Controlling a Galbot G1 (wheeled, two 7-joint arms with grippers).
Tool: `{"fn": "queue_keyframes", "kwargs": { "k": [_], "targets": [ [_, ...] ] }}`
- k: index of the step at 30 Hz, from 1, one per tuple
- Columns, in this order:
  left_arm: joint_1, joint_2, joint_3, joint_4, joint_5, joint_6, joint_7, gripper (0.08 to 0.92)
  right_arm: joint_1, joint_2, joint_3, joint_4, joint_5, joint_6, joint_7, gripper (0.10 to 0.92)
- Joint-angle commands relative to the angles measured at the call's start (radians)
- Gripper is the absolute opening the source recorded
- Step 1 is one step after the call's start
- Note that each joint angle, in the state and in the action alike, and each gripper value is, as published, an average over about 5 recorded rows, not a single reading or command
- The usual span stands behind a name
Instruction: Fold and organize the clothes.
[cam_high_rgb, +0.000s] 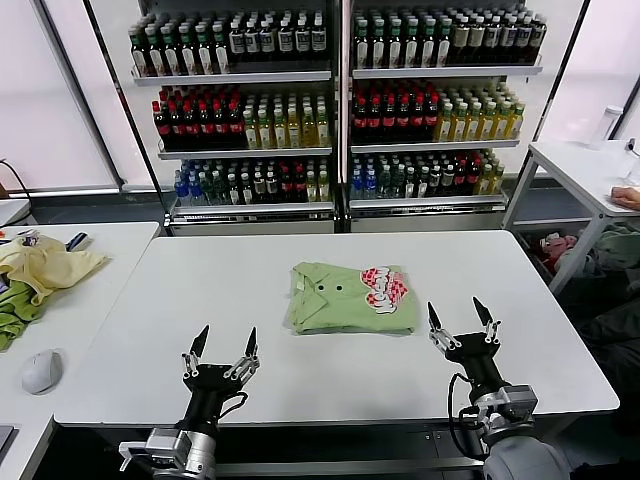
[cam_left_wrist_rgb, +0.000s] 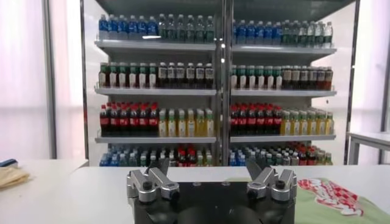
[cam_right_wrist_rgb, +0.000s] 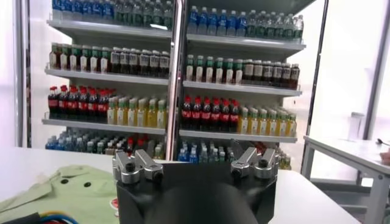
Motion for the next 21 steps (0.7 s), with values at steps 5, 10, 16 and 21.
{"fn": "queue_keyframes", "kwargs": {
  "k": [5, 10, 16, 21],
  "targets": [
    [0.015, -0.006, 0.004, -0.007, 0.026, -0.001, 0.015, 0.823, -0.027, 0.01, 0.01, 0.02, -0.015, 0.006, 0.011, 0.823],
    [0.017, -0.008, 0.002, -0.006, 0.03, -0.001, 0.018, 0.823, -0.023, 0.017, 0.0, 0.017, -0.03, 0.019, 0.024, 0.823],
    [0.022, -0.008, -0.002, -0.009, 0.034, -0.002, 0.02, 0.823, -0.015, 0.016, -0.005, 0.025, -0.062, 0.017, 0.048, 0.823],
    [0.022, -0.008, -0.002, -0.009, 0.035, -0.003, 0.021, 0.823, -0.008, 0.016, -0.005, 0.026, -0.076, 0.014, 0.055, 0.823]
  ]
}}
